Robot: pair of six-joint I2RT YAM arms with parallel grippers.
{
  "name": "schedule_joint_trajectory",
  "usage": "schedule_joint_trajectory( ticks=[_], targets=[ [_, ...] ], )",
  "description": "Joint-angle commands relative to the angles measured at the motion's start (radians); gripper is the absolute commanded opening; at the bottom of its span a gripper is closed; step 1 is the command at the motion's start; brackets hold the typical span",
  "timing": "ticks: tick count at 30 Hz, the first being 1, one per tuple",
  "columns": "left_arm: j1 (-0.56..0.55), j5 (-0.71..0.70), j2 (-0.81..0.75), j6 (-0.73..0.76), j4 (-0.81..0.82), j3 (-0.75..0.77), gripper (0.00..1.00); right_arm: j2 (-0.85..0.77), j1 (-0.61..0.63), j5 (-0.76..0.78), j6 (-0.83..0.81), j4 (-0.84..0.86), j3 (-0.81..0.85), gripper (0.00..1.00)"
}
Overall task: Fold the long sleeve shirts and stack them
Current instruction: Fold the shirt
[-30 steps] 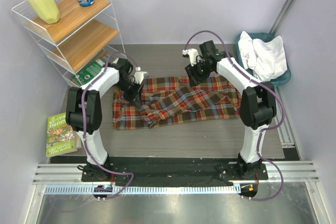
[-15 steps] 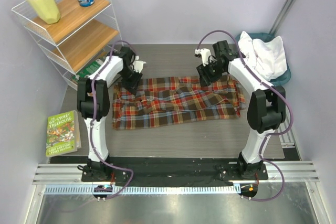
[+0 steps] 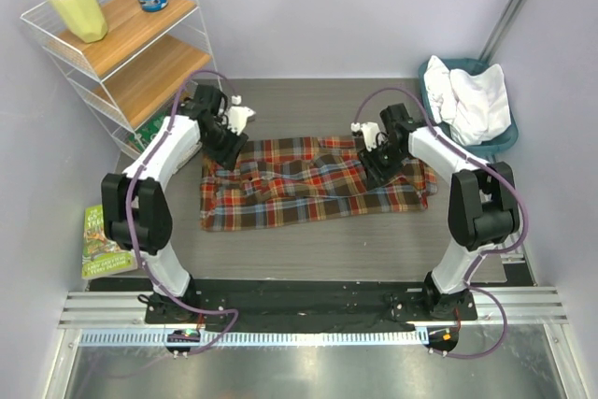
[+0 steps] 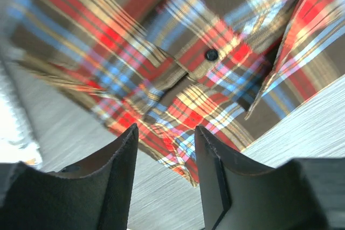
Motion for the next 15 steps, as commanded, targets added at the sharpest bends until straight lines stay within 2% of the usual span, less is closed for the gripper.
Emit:
schedule_joint_trajectory(
  ticks=[1,6,10,14,15],
  targets=[
    [-0.025,-0.086,0.069,0.086,0.026,-0.116,0.47,0.020,0.005,0.100,0.016,0.112,-0.058,0.43],
    [-0.028,-0.212,0.113,0.138,0.079,-0.219,0.41,0.094,0.005,0.152,0.013,0.145,-0.088,0.42],
    [-0.030,-0.244,0.090,0.182,0.074,-0.318,0.38,0.126,0.026,0.196,0.006,0.172,-0.073,0.42],
    [-0.083,-0.240,0.023,0.228,0.040,-0.438,0.38,0.244,0.049,0.259,0.005,0.204,0.073,0.40],
    [-0.100,-0.224,-0.017,0.245,0.022,-0.464,0.38,0.317,0.049,0.268,0.005,0.220,0.114,0.40]
  ],
)
